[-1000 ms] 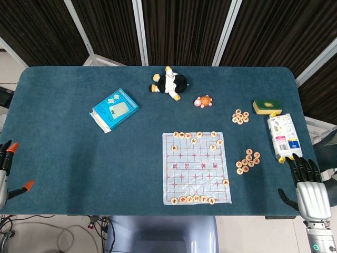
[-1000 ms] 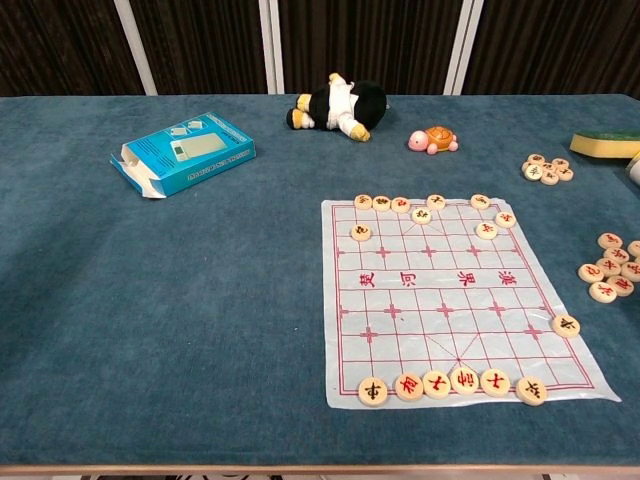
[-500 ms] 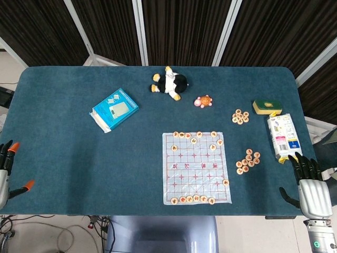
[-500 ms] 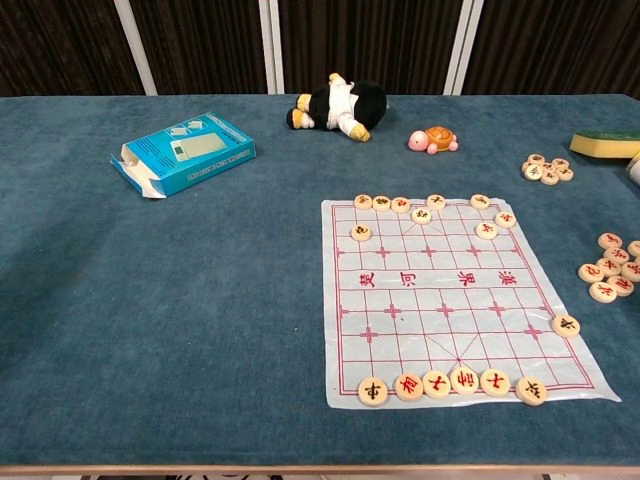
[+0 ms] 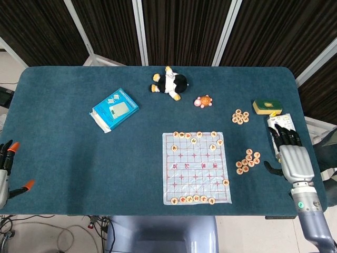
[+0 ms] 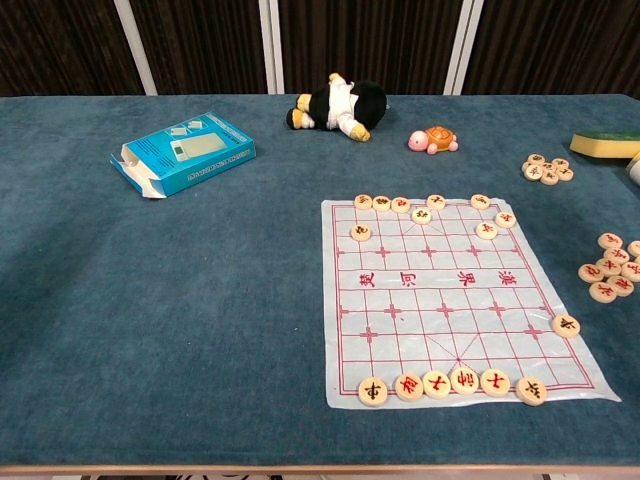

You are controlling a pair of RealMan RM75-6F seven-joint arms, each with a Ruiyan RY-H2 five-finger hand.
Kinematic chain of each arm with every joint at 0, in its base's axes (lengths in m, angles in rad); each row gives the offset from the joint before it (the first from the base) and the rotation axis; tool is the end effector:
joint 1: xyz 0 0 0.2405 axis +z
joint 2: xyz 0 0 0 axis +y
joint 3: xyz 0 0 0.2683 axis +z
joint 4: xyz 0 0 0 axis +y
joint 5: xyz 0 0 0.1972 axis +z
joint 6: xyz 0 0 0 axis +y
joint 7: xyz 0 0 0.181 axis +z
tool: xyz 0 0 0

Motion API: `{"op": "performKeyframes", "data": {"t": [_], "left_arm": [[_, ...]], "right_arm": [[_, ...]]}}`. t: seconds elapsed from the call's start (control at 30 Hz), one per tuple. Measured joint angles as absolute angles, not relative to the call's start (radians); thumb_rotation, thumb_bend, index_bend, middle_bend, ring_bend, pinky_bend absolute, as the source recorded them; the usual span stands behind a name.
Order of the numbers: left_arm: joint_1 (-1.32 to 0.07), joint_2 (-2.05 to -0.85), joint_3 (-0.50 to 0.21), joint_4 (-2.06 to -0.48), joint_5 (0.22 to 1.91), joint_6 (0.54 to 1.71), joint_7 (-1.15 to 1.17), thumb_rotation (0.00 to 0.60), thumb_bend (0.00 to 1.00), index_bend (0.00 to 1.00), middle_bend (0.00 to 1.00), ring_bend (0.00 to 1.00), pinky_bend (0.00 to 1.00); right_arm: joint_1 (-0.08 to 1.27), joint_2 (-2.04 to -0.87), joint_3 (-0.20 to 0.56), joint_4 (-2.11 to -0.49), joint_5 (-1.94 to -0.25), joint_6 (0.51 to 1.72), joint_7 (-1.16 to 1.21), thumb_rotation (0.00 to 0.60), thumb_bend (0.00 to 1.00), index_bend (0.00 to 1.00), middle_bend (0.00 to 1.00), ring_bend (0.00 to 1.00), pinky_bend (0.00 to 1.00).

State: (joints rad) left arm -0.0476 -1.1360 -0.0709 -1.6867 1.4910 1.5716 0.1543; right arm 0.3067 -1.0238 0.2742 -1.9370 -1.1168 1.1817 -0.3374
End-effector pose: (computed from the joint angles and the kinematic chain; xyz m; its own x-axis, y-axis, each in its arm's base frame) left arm -0.3036 0.2086 0.1830 0.4513 -0.0809 0.8887 0.8924 0.0390 -0.4496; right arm -0.2414 -0.3064 0.1753 0.3930 -0.1011 0.9139 -0.9186 0.0024 0.3953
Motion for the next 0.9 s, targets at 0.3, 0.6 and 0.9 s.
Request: {"op": "performKeyframes", "data": {"t": [0.3, 0.6, 0.9], "left_arm": [[-0.052, -1.139, -0.072, -1.681, 1.486, 1.564, 0.157, 0.6, 0.05, 0.0, 0.0, 0.0, 0.02], [-0.064, -1.133, -0.061, -1.65, 1.522, 1.552, 0.134, 0.6, 0.05, 0.0, 0.0, 0.0, 0.02], [-0.065, -1.136, -0.056, -1.65, 1.523, 1.548, 0.14, 0.6, 0.05, 0.0, 0.0, 0.0, 0.02]], "right_arm": [[0.563, -1.176, 0.346, -1.901, -0.801, 1.088, -0.547, 0.6, 0.35, 0.11, 0.0, 0.0, 0.01], [0.811, -1.449, 0.372, -1.736, -0.487, 1.11, -0.77, 0.6, 0.35, 0.13, 0.0, 0.0, 0.01], [0.947, -1.668, 0.394, -1.566, -0.322, 1.184, -0.864, 0.6, 0.35, 0.2, 0.0, 0.0, 0.01]]}}
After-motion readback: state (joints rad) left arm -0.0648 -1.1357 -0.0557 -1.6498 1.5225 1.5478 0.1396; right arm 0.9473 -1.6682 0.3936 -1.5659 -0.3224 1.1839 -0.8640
